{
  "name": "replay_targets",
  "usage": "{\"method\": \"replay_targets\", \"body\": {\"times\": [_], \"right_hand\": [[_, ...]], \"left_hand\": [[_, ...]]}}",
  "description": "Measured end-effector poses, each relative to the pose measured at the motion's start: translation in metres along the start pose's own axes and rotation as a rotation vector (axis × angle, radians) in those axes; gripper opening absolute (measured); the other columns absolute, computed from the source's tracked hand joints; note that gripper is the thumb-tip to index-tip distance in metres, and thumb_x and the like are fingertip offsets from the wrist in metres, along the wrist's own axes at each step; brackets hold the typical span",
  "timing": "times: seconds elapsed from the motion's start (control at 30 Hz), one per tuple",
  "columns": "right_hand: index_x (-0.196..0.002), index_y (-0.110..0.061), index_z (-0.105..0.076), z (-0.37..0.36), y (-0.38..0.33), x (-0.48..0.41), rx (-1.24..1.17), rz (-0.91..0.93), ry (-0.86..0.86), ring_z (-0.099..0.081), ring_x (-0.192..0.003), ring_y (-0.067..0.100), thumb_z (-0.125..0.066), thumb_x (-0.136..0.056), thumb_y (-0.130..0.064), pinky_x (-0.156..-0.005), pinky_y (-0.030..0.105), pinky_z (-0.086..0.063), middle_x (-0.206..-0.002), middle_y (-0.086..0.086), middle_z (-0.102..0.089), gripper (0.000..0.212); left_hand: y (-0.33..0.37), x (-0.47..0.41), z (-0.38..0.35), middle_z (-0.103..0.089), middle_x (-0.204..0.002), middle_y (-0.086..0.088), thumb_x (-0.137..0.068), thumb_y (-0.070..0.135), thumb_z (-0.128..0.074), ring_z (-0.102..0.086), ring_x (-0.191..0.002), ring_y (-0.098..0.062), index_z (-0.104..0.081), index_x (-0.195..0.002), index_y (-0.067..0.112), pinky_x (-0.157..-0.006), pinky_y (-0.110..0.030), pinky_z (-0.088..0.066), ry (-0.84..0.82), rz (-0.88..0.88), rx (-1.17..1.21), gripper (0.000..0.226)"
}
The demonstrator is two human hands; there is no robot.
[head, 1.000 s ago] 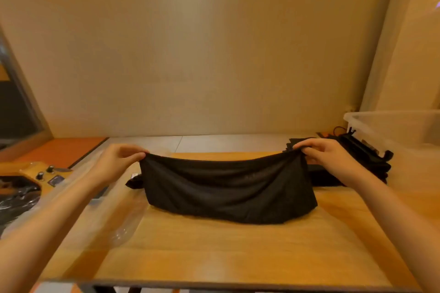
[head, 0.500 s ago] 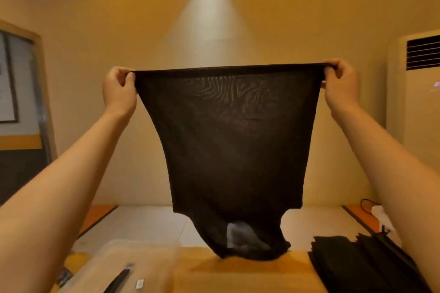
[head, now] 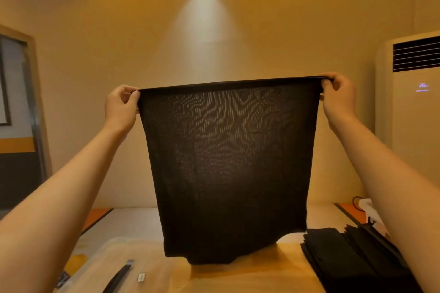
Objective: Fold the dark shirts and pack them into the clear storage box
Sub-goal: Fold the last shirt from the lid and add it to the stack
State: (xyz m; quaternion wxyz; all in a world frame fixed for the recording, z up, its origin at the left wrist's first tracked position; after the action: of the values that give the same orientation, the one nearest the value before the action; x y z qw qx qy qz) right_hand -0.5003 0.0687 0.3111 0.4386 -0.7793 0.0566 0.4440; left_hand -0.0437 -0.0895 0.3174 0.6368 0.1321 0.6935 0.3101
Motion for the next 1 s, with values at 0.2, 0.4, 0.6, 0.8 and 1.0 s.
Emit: {"method": "replay_targets", "body": {"times": [0.2, 0.4, 0.6, 0.8, 1.0], "right_hand": [[-0.103, -0.017, -0.064, -0.01, 0.061, 0.01, 0.147, -0.133, -0.084, -0.057, -0.089, 0.015, -0.045, -0.1, -0.013, -0.072, 0.027, -0.046, -0.101, 0.002, -0.063, 0.019], [-0.097, -0.018, -0.065, -0.018, 0.153, 0.029, 0.28, -0.281, -0.122, -0.06, -0.099, 0.023, -0.048, -0.098, -0.01, -0.091, 0.046, -0.051, -0.103, 0.006, -0.066, 0.018], [-0.105, -0.01, -0.065, -0.023, 0.108, -0.022, 0.203, -0.112, 0.072, -0.059, -0.093, 0.016, -0.048, -0.097, -0.011, -0.083, 0.032, -0.048, -0.1, 0.006, -0.064, 0.019], [-0.105, -0.011, -0.065, -0.016, 0.051, -0.041, 0.2, 0.062, 0.13, -0.056, -0.088, 0.007, -0.048, -0.096, -0.012, -0.066, 0.006, -0.04, -0.095, -0.003, -0.062, 0.019], [-0.108, -0.011, -0.065, -0.007, 0.045, -0.008, 0.16, 0.03, 0.091, -0.058, -0.091, 0.005, -0.049, -0.098, -0.012, -0.07, 0.003, -0.044, -0.1, -0.004, -0.063, 0.02]], "left_hand": [[-0.054, 0.009, -0.031, -0.064, -0.092, -0.011, -0.098, 0.019, -0.052, -0.06, -0.081, -0.026, -0.061, -0.097, 0.014, -0.075, -0.044, -0.051, -0.142, 0.079, -0.175, 0.011], [-0.127, 0.033, -0.071, -0.065, -0.093, -0.016, -0.1, 0.014, -0.049, -0.06, -0.072, -0.028, -0.061, -0.1, 0.007, -0.057, -0.038, -0.051, -0.29, 0.227, -0.309, 0.014], [-0.087, -0.022, -0.077, -0.057, -0.093, -0.005, -0.101, 0.01, -0.047, -0.059, -0.081, -0.019, -0.054, -0.094, 0.011, -0.075, -0.034, -0.056, -0.036, 0.198, 0.042, 0.01], [-0.035, -0.034, -0.065, -0.057, -0.097, -0.002, -0.102, 0.012, -0.042, -0.06, -0.099, -0.015, -0.051, -0.091, 0.017, -0.079, -0.022, -0.055, 0.082, 0.047, 0.149, 0.015], [-0.042, -0.002, -0.045, -0.057, -0.094, -0.001, -0.102, 0.012, -0.043, -0.06, -0.1, -0.018, -0.051, -0.098, 0.012, -0.081, -0.025, -0.055, 0.072, 0.075, 0.134, 0.009]]}}
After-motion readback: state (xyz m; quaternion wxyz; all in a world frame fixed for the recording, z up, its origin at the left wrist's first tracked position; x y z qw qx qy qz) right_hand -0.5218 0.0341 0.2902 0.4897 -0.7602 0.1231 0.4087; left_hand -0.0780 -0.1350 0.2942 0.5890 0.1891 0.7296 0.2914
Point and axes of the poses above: each hand's wrist, its own x-axis away from the middle knuckle, its own z-axis out of the back of the hand, y = z × x, the point moved 6 cm from there along -x, towards the middle knuckle
